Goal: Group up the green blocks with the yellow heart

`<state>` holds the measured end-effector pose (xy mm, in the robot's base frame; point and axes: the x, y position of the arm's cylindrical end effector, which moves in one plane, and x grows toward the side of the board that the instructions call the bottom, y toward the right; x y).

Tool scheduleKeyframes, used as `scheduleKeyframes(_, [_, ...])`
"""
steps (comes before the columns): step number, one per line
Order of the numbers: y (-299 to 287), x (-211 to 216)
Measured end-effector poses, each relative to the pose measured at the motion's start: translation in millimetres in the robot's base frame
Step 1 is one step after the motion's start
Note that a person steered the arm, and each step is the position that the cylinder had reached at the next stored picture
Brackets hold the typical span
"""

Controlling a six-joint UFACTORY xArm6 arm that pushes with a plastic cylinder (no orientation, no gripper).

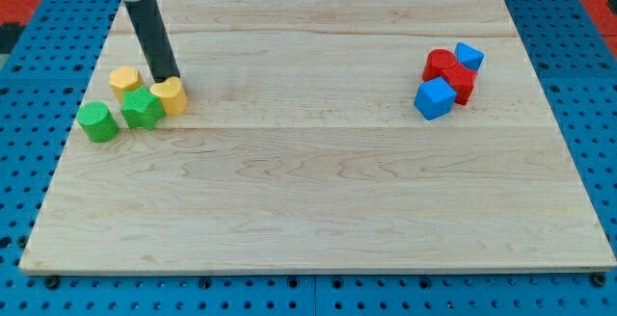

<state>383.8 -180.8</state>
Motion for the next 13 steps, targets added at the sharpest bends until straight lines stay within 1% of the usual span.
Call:
scheduleKeyframes(2, [25.9,71.2])
scheduleKeyframes(3, [65.7,45.7])
scheduleKeyframes(4, [77.9,85.4])
scheduleKeyframes(5, [-9.9,121.2])
scheduleKeyframes(6, [3.1,98.0])
scheduleKeyframes(7, [-6.8,13.6])
scheduleKeyframes(8, [-48.1,-41.4])
scheduleKeyframes(9, [-79.9,-54.9])
scheduleKeyframes(11, [-44.2,-77.9])
scheduleKeyframes(12, [-40.2,-40.8])
scheduleKeyframes(13, [-58.0,8.0])
